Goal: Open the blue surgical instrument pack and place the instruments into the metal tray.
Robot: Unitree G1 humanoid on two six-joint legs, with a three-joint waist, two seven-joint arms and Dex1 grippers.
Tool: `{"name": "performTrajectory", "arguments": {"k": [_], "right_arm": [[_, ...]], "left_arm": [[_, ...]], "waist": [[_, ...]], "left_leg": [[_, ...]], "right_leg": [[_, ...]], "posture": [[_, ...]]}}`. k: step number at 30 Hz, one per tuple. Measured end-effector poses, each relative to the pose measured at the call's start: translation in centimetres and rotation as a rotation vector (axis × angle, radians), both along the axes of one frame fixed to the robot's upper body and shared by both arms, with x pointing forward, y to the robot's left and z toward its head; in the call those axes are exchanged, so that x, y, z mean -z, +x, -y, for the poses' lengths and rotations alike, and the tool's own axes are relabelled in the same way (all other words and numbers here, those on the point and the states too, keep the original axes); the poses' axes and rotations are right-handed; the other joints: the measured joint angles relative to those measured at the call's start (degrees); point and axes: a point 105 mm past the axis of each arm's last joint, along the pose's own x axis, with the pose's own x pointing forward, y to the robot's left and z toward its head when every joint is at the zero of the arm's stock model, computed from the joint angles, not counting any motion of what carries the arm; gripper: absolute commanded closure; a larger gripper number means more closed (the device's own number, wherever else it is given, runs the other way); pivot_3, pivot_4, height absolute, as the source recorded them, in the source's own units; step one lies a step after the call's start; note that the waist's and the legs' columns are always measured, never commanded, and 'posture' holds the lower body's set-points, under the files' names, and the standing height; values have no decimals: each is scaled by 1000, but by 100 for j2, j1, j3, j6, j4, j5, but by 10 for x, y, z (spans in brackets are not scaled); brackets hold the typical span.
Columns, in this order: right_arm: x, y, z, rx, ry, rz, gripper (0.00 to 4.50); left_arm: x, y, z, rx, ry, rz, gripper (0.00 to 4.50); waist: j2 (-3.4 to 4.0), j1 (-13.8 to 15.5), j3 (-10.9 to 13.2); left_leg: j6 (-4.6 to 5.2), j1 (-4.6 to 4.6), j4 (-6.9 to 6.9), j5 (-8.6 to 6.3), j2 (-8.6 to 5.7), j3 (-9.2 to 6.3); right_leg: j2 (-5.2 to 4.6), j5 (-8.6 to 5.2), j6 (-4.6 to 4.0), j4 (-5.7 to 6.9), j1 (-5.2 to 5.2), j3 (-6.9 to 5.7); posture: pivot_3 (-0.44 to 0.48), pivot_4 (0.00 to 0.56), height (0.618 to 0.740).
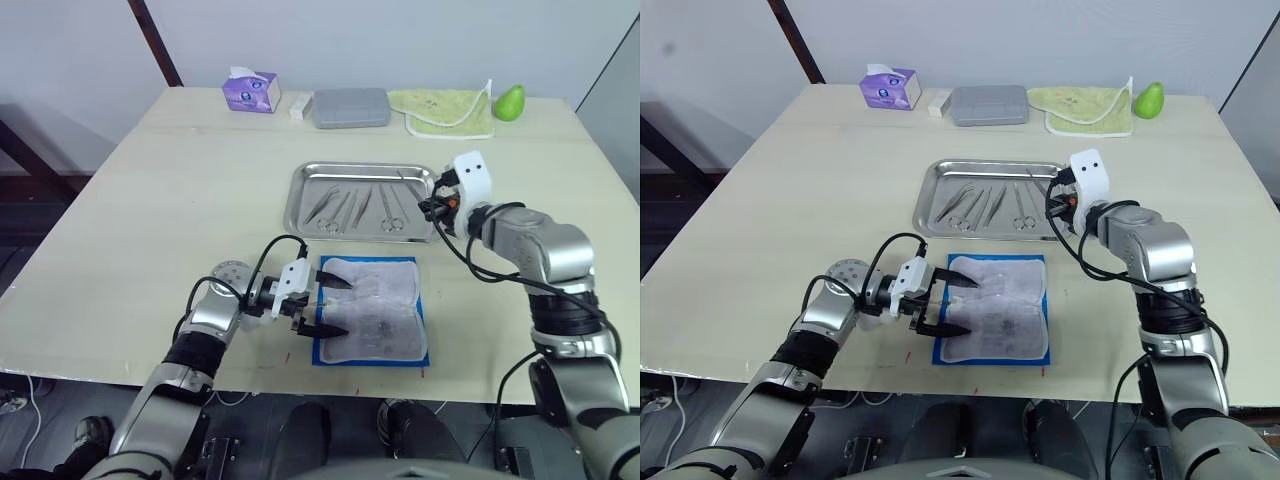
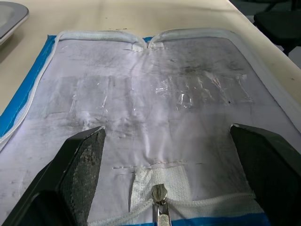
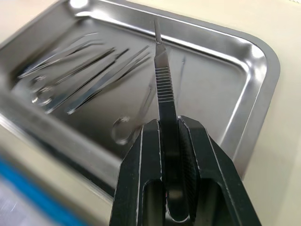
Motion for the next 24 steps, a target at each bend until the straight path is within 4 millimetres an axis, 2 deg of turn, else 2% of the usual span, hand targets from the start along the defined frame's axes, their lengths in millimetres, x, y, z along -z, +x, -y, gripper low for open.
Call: {"name": "performTrajectory", "arguments": {"k": [3,12,23,24], "right_arm": [[10,12,0,68,2,-12,4453],[33,32,-10,154,14,-50,4453],[42,40,-14,185,18,-67,4453],[45,40,-14,188,17,-75,4013]], "left_arm": [[0,0,-1,-6,0,0,0],[0,-1,-1,-11,-3,1,0],[0,-2,-2,-21,-4,1,0],[0,-2,-2,-22,-4,1,0]], "waist": [[1,-19,0],[4,-31,2],[9,-50,4],[9,-54,4]], "left_leg": [[0,2,0,0,0,1],[0,1,-3,0,1,1],[0,2,-5,0,1,2],[0,2,-5,0,1,2]], "right_leg": [[0,0,1,1,0,4],[0,1,1,-1,0,6],[0,1,1,-1,-1,9],[0,1,1,0,-1,9]], "posture": [[0,150,740],[0,150,740],[0,150,740],[0,150,740]]}}
